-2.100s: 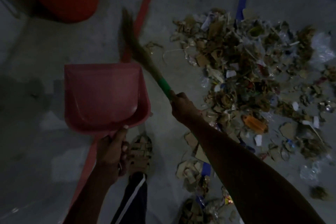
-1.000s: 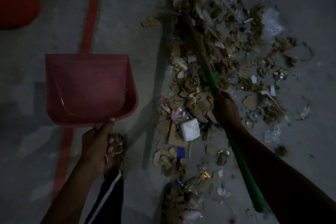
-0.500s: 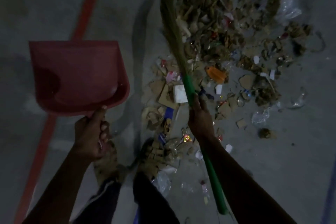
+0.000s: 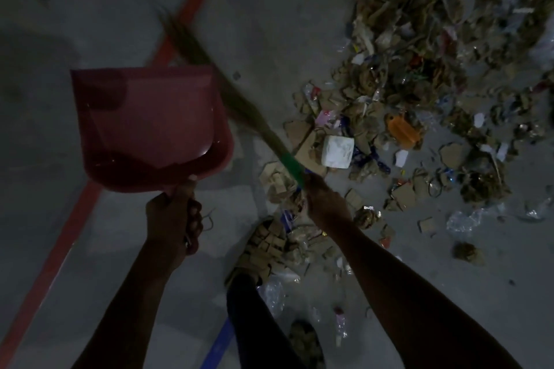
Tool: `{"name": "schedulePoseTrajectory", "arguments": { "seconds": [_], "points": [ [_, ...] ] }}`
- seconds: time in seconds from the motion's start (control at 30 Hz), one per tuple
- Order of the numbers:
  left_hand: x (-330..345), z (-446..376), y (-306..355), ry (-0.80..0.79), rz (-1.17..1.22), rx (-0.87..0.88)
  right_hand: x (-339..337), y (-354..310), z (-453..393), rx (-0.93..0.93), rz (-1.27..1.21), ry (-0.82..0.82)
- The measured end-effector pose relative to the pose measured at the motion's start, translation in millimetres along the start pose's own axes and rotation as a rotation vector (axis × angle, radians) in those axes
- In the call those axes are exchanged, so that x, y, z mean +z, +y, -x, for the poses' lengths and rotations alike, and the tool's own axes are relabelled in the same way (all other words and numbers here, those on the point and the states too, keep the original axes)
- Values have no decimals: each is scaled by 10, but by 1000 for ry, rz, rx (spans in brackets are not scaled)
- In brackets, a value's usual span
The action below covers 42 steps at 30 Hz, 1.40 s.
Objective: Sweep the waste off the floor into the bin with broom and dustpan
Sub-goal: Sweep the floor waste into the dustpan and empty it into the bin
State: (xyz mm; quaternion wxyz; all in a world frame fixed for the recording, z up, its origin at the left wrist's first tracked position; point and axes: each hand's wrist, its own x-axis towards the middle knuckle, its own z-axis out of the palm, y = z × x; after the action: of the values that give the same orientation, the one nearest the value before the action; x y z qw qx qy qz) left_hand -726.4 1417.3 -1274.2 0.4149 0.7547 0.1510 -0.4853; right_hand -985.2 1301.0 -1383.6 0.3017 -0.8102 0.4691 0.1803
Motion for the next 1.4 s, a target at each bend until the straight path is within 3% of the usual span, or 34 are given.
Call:
{"name": "schedulePoseTrajectory", "arguments": {
  "seconds": [0.23, 0.47, 0.63, 0.73, 0.87, 0.97, 1.23, 1.4],
  "points": [
    [-31, 143, -249, 25, 97, 80, -433, 764, -26, 359, -30, 243],
    [38, 692, -641, 60, 178, 69, -722, 983, 412, 265, 36, 387],
    [130, 1148, -876, 58, 196, 93, -665, 917, 924, 16, 62, 277],
    [189, 1368, -1008, 49, 169, 97, -534, 1048, 1195, -185, 108, 123],
    [258, 1535, -1321, 35, 182, 108, -344, 1526, 1439, -249, 264, -82],
    [254, 1620, -1601, 49, 197, 111, -295, 1982, 1586, -109, 284, -83],
    [241, 1847, -2141, 127, 266, 72, -688, 2437, 1617, 401, 108, 192],
    [371, 1959, -2291, 133, 288, 97, -677, 2532, 1695, 296, 178, 296]
  ]
}}
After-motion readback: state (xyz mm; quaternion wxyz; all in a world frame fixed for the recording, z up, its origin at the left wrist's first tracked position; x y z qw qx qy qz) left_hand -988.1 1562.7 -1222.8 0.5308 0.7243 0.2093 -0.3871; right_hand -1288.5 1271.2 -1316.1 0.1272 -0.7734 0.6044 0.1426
